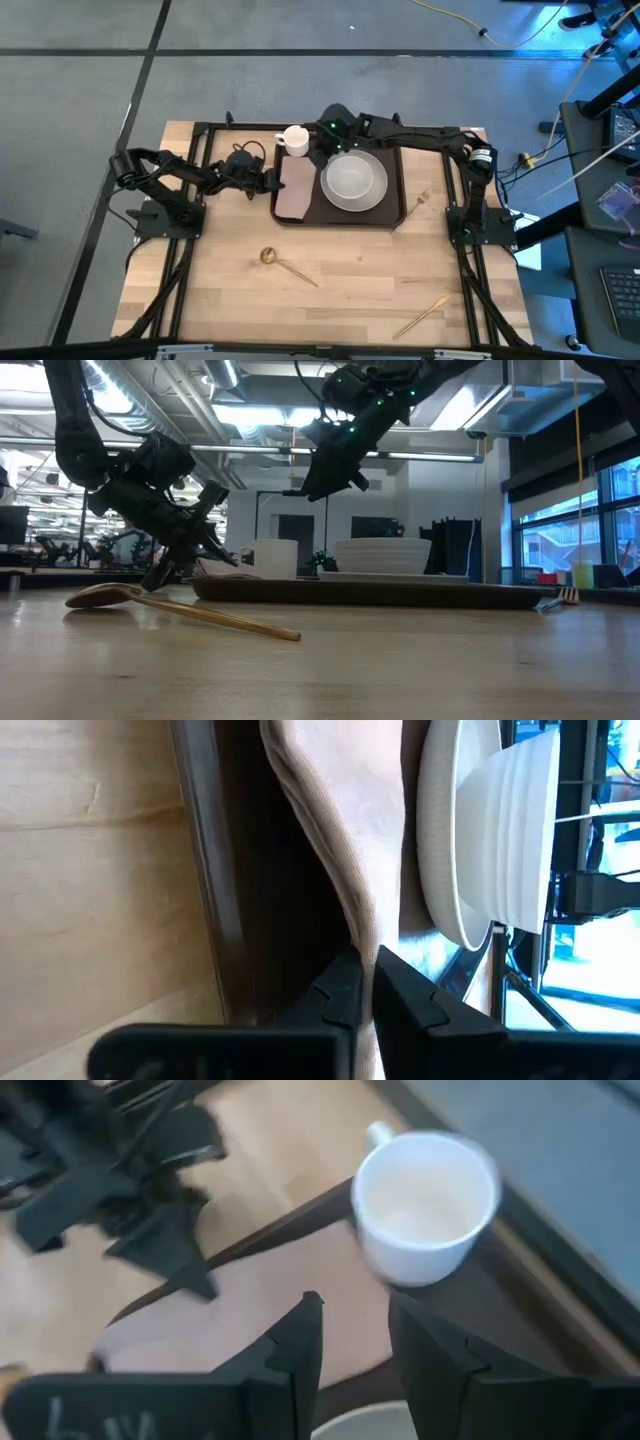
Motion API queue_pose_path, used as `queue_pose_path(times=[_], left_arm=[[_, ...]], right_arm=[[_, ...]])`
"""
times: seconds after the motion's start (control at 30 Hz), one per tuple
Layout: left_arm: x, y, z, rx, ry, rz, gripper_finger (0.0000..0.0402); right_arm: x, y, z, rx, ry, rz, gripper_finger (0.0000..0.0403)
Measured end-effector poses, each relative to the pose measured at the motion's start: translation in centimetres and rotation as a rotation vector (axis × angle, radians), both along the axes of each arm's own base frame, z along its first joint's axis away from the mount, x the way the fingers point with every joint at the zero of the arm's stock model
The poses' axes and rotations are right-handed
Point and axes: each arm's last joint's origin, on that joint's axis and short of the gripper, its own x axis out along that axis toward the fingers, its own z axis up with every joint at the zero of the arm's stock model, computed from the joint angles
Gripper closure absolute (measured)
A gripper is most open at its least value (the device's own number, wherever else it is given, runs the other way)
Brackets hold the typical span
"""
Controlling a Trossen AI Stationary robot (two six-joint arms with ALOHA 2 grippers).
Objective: Set up tray
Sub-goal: Put the light brown napkin on the brown serving tray to the left of the gray plate
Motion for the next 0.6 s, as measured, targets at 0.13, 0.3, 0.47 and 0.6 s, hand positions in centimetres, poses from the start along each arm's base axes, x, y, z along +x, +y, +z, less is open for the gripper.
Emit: queue_pose_path(times=[0.13,0.3,0.47,0.6], left_arm=[[-0.1,0.1,0.0,0.003,0.003,0.014,0.0350],[-0.1,0.3,0.2,0.023,-0.022,0.029,0.0310],[0.2,0.5,1.1,0.085,-0.100,0.011,0.0285],[0.3,0.4,1.7,0.111,-0.136,-0.046,0.0284]], right_arm=[[0.1,2.0,-0.5,0.166,0.026,0.109,0.0283],[0.7,5.1,-0.7,0.225,0.064,0.215,0.0283],[1.0,7.7,-1.1,0.212,0.096,0.265,0.0283],[0.7,8.8,-1.9,0.208,0.160,0.264,0.0283]])
